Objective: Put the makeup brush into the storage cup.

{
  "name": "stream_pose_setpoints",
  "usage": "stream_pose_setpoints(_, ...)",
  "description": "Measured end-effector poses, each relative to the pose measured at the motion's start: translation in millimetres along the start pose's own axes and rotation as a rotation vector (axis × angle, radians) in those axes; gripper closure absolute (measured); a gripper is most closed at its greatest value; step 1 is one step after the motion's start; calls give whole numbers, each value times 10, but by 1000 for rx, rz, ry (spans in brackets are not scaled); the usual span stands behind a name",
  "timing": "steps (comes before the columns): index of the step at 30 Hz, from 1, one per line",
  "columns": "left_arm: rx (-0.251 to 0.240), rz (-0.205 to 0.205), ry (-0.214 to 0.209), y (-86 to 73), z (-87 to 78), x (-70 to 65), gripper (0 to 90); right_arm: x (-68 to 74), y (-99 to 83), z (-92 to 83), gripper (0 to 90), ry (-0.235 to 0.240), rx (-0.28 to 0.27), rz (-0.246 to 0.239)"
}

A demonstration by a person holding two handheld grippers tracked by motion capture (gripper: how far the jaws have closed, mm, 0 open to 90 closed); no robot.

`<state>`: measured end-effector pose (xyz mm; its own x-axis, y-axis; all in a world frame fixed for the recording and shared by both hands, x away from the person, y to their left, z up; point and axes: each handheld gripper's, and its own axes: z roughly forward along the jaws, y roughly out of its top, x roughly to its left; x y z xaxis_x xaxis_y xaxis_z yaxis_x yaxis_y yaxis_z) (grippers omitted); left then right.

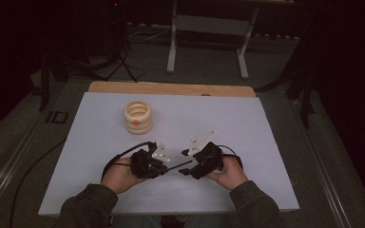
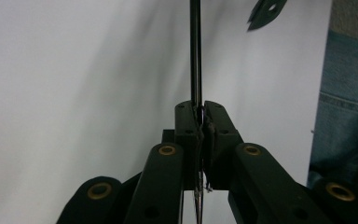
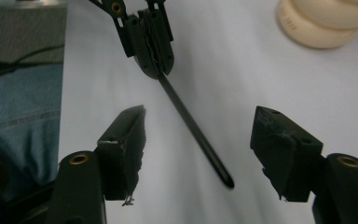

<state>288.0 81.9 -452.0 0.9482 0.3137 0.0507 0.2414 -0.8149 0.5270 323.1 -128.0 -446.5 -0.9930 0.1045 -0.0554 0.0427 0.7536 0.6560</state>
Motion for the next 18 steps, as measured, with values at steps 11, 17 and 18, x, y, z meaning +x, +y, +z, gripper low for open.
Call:
stream_pose_setpoints(11, 1, 97, -60, 130, 33, -112, 864, 63, -29, 147, 670, 137, 87, -83)
stream_pose_setpoints(17, 19, 127, -79, 166, 93, -160, 864, 110, -81, 186, 835, 189, 118, -118)
stream_pose_setpoints(18, 18, 130, -85, 166, 106, -165, 863, 120, -95, 192, 842, 198, 122, -123)
